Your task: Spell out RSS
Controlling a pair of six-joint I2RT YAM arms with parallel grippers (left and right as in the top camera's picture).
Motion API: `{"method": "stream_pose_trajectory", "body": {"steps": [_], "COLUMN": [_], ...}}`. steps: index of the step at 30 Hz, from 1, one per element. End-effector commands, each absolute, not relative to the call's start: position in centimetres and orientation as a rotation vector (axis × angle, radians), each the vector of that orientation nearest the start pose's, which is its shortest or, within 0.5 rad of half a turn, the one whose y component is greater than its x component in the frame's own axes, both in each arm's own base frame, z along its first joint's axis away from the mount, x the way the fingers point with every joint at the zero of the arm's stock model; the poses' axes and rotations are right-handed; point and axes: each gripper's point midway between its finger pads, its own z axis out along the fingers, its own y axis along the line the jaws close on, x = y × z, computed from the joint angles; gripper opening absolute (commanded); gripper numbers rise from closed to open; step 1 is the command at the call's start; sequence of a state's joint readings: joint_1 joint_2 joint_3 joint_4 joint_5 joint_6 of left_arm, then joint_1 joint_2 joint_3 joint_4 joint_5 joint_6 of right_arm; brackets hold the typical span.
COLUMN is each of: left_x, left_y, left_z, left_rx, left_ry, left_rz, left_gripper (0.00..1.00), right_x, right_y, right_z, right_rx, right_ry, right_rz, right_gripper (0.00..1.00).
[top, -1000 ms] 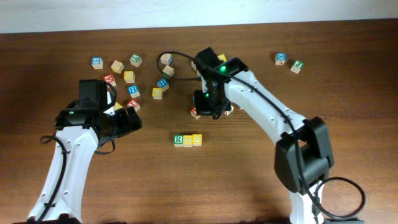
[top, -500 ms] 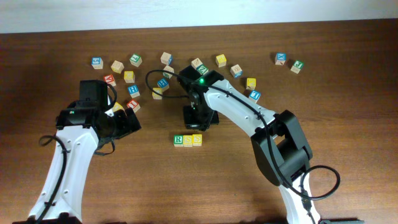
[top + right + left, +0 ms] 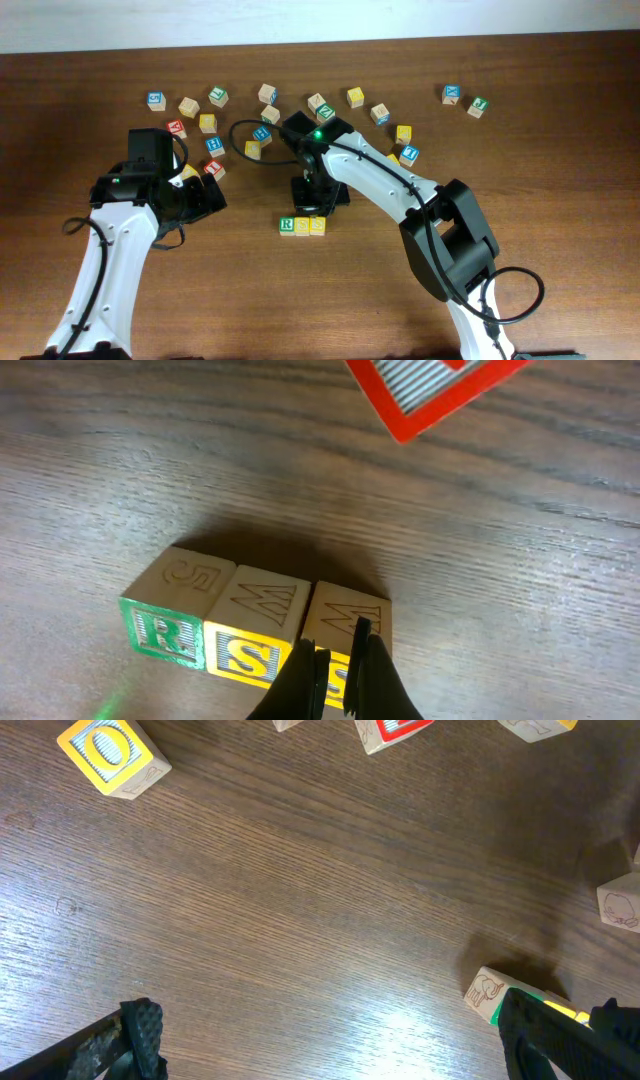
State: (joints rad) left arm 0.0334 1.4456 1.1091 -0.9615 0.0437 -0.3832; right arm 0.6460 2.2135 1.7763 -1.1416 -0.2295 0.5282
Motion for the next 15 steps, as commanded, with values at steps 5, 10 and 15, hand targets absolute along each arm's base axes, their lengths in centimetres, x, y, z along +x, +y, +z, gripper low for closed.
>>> {"method": "stream_pose_trajectory", "body": {"steps": [5,10,15], "left_x": [30.5,30.5,29.9], "left_y": [0.6,0.7,-0.3], "left_z": [11.5,11.5,10.7], "left_rx": [-0.608,-0.608,-0.604], "left_ry": [2.812,2.812,2.845], "left_rz": [-0.111,-0.110,-0.177], "left_gripper": [0.99,0.99,0.75], "right_x": [31.1,34.7,32.3], "right_y": [28.9,27.1,20.7], "right_z": [2.3,5.6,6.3], "right_rx": [-0.186,-0.094,-0.055], "right_ry": [3.271,3.200,3.386], "right_rz": [0.296,0.323,0.114], "right_gripper": [0.04,0.04,0.04]}}
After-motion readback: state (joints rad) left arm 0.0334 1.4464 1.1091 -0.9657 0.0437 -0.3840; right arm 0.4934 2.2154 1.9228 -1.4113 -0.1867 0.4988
